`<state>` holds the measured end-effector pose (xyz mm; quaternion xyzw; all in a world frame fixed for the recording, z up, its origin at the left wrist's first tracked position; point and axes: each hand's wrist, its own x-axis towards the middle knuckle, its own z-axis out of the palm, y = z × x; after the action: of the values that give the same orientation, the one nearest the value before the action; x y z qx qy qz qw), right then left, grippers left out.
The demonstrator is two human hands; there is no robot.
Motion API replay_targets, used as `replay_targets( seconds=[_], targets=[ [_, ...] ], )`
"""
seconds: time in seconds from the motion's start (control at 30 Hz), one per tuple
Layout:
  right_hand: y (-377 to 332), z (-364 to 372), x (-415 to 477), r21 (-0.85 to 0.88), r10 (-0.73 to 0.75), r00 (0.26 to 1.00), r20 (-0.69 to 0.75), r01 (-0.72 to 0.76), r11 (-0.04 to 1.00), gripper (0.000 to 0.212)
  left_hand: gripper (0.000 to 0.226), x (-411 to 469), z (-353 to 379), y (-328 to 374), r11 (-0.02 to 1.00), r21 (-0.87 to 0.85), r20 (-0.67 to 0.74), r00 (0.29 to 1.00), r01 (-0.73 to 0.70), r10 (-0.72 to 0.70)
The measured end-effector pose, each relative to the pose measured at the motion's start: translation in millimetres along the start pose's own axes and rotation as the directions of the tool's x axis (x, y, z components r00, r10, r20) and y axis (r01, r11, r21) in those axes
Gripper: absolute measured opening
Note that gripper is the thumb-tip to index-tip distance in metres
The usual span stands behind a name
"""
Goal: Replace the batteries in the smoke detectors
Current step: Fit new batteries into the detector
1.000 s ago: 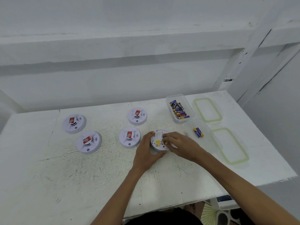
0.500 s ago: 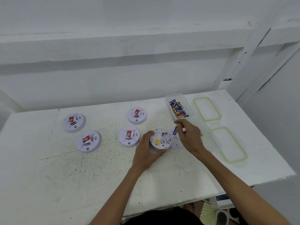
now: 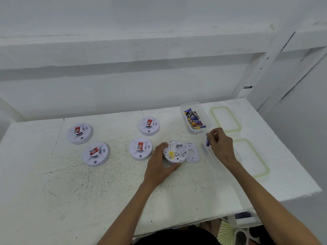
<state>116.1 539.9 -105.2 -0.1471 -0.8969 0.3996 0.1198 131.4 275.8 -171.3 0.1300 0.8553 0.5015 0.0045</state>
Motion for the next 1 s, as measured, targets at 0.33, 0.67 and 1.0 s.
replay_targets(
  seconds=[0.33,0.67,1.0],
  targets=[
    [13,4,-3,-0.309,-0.099,0.992,0.075,0.117,0.944,0.007,0.091,0,0,-1,1.000,0.004,0.004,1.000,0.003,-0.003],
    [15,3,2,-0.366,-0.088,0.991,0.098,0.118,0.923,0.012,0.090,0,0,-1,1.000,-0.001,0.008,1.000,-0.003,0.003],
    [-11,5,30,-0.247,-0.224,0.972,-0.071,0.200,0.948,0.008,0.090,0,2,-3,1.000,-0.007,-0.002,1.000,-0.012,0.012]
  ],
)
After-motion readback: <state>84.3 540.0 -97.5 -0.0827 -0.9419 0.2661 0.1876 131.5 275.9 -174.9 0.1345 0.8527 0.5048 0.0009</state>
